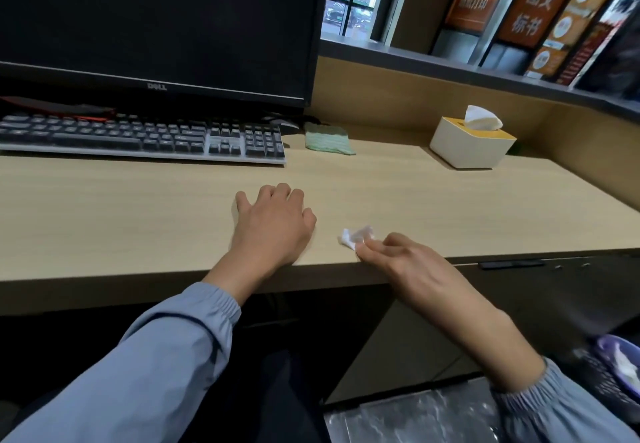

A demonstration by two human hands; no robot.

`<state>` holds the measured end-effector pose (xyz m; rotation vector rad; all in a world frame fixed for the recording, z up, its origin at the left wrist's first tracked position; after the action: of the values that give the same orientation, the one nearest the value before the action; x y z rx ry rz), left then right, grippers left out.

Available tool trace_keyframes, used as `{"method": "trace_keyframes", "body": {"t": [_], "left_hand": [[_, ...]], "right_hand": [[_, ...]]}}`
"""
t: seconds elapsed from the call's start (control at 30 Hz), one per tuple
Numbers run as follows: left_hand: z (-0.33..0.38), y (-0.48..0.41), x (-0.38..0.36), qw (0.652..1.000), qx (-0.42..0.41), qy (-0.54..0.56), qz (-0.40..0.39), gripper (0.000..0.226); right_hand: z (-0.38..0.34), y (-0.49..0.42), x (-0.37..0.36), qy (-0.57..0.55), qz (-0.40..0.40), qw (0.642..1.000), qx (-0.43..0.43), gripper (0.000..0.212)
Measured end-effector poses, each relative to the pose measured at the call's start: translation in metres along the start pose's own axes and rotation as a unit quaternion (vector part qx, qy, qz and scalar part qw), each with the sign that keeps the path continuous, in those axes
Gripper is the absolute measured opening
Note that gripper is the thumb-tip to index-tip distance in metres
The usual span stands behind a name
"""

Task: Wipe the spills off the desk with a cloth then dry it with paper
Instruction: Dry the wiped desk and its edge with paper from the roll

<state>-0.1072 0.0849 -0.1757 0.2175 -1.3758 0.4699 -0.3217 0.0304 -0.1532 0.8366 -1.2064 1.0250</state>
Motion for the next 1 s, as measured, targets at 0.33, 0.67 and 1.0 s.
{"method": "trace_keyframes", "body": {"t": [0.33,0.67,1.0], "left_hand": [[0.003,0.000,0.001,1.000,-0.005,-0.008,-0.012,0.049],[0.001,-0.001,-0.003,1.000,-0.020,-0.015,-0.009,0.049],[0.000,-0.003,-0.007,1.000,-0.020,-0.019,-0.001,0.052]], "right_hand": [[0.001,0.030,-0.002,-0.053,0.045,0.996,-0.057,0.084],[0.015,-0.023,0.011,0.074,-0.051,0.987,-0.136,0.056],[0.084,-0.140,0.009,0.104,-0.036,0.984,-0.141,0.039]]}}
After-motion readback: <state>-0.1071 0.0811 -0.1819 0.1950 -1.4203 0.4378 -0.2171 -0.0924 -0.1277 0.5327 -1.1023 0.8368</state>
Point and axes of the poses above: each hand's wrist, its own y-axis away from the middle knuckle, its own x-axis out of the back of the hand, z = x × y, the point moved 3 cm from there along -y, towards the middle knuckle, and after that the axes turned 5 degrees about -z, right-handed, at the moved point
